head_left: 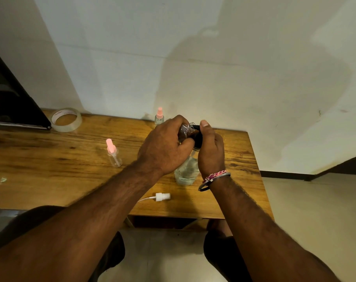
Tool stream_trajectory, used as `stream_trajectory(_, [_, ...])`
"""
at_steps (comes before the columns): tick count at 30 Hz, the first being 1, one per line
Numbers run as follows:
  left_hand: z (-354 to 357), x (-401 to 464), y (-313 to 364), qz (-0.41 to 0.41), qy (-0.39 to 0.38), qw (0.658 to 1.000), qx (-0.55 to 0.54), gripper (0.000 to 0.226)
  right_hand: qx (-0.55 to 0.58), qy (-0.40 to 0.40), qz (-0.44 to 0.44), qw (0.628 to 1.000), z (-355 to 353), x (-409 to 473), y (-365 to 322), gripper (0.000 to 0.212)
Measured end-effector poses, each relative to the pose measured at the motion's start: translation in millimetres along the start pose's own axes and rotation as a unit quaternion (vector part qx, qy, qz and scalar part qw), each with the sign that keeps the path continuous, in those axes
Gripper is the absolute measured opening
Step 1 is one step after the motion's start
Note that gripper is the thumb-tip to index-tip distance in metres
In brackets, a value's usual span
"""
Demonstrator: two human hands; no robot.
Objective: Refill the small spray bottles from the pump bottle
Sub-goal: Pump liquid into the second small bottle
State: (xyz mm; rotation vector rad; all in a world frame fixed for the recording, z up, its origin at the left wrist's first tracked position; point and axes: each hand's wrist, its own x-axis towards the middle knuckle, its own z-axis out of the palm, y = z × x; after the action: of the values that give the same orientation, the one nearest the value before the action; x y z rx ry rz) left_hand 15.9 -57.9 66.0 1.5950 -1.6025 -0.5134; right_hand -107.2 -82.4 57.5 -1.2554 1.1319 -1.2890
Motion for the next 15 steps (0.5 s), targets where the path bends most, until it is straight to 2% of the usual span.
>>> stream_trajectory(5, [-1.1, -1.1, 0.8, -0.002, -0.002, 1.0, 0.01, 0.034, -0.002, 0.009, 0.0, 1.0, 0.2, 1.9, 1.8, 0.04])
stream_trajectory(11, [-3.5, 0.9, 4.4, 0.002, 0.004, 1.0, -0.013, 0.022, -0.001, -0.029, -0.014, 0.999, -2.1, -0.8, 3.4, 0.062])
stream_trajectory(15, [-4.0, 0.9, 5.0, 0.0, 0.003, 1.0, -0.015, 0.021, 0.001, -0.036, -0.018, 0.999, -5.0, -2.8, 0.8, 0.053])
